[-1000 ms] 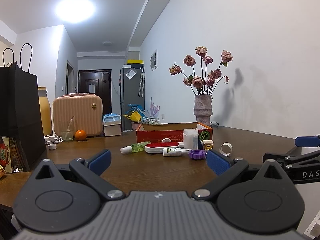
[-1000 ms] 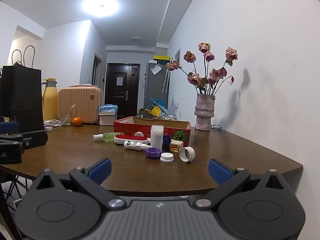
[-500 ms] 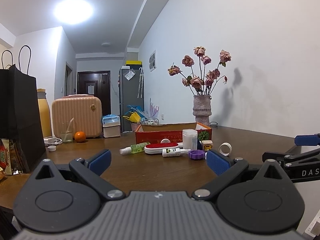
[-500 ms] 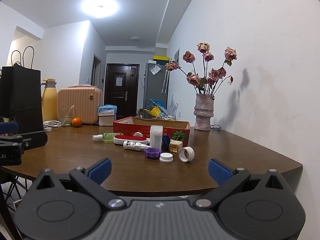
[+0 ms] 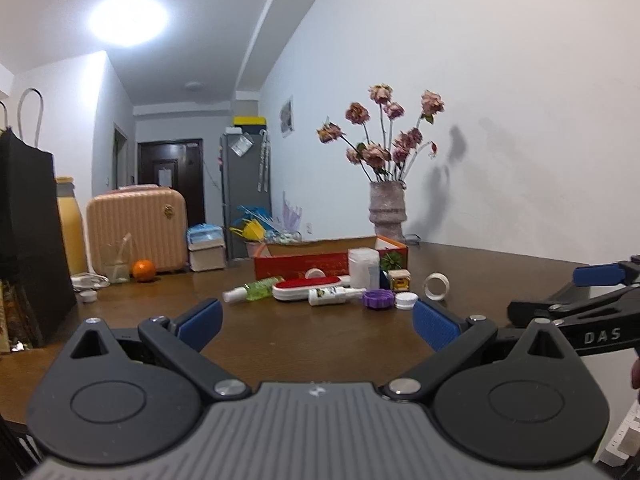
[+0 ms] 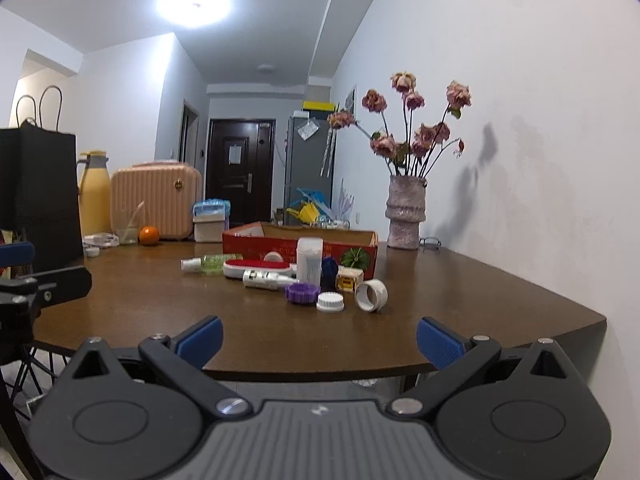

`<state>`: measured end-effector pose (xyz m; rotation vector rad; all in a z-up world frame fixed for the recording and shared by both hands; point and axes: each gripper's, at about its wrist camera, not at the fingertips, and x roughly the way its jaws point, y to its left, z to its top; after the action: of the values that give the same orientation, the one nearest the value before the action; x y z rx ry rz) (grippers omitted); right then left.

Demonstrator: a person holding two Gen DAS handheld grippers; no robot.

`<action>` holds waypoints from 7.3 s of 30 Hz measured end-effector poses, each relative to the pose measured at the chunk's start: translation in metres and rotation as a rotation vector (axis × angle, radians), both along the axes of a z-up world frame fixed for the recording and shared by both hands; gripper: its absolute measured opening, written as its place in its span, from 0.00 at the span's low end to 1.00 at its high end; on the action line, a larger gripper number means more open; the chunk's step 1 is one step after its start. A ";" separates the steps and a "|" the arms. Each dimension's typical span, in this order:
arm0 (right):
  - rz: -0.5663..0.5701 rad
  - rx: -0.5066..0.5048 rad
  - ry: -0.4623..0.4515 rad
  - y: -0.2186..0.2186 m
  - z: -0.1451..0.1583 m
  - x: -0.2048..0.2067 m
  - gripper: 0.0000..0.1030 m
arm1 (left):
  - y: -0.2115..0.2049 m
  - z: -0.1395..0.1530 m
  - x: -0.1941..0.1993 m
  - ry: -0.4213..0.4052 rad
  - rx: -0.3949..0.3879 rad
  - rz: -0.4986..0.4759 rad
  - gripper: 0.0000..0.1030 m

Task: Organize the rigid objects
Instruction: 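Grasp the purple bottle cap with the left tool while the right tool grasps the white ribbed cap, then carry both caps into the cardboard box and open both tools to release them, then withdraw both tools from the box back toward the remaining items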

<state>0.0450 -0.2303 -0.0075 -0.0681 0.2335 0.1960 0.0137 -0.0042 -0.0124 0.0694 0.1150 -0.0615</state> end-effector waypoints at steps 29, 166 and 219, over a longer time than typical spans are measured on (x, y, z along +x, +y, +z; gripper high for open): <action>-0.020 0.086 0.178 -0.032 -0.041 0.145 0.99 | -0.020 -0.004 0.169 0.098 0.116 -0.041 1.00; -0.008 -0.026 0.480 0.044 0.011 0.675 0.38 | 0.065 0.014 0.682 0.579 0.060 0.211 0.59; 0.011 0.105 0.012 -0.022 0.113 0.391 1.00 | 0.050 0.104 0.369 0.084 -0.075 0.191 1.00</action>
<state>0.4364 -0.2523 0.1054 0.0365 0.2346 0.2196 0.3829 0.0454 0.0917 -0.0189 0.2025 0.1225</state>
